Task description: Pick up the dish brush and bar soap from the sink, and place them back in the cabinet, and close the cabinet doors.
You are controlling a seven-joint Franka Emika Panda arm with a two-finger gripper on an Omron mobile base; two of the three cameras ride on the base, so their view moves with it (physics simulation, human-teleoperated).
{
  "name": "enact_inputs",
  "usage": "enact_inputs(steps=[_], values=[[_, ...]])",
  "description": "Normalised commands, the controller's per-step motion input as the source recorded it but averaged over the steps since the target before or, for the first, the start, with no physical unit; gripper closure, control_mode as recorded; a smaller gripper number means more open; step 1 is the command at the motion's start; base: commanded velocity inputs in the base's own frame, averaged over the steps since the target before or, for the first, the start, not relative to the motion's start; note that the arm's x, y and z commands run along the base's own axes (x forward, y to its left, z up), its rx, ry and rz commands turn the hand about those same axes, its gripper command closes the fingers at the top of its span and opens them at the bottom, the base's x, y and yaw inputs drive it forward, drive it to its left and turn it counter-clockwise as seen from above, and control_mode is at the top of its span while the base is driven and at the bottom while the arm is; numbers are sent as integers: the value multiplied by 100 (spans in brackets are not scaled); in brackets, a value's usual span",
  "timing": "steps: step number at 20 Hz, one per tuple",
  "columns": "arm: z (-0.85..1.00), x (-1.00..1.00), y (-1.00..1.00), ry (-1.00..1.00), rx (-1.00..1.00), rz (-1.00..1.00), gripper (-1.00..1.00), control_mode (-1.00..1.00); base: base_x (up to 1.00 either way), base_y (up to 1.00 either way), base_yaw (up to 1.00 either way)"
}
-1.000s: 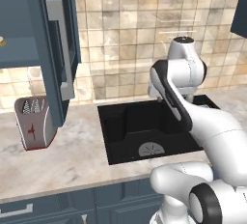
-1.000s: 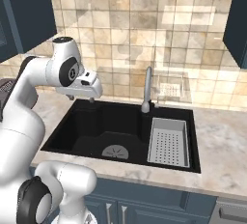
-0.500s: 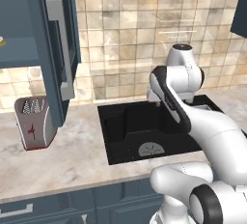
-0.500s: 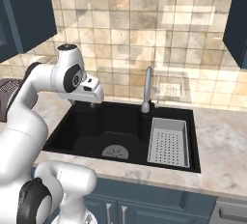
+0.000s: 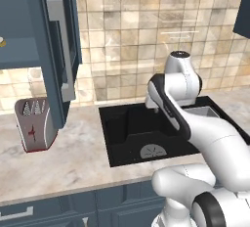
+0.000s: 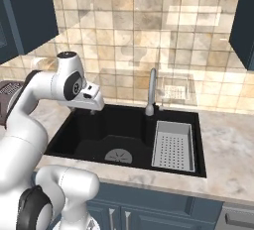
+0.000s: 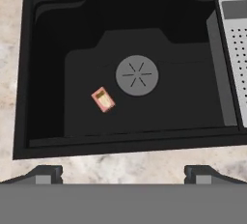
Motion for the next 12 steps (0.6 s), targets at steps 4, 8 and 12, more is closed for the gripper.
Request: enact_inputs(steps=[4,8,12], values=[[-17,0,16,0,0,0,-100,-100,0,0,0],[-14,0,13,0,0,0,-100,-100,0,0,0],[-13,0,9,0,0,0,-100,-100,0,0,0]])
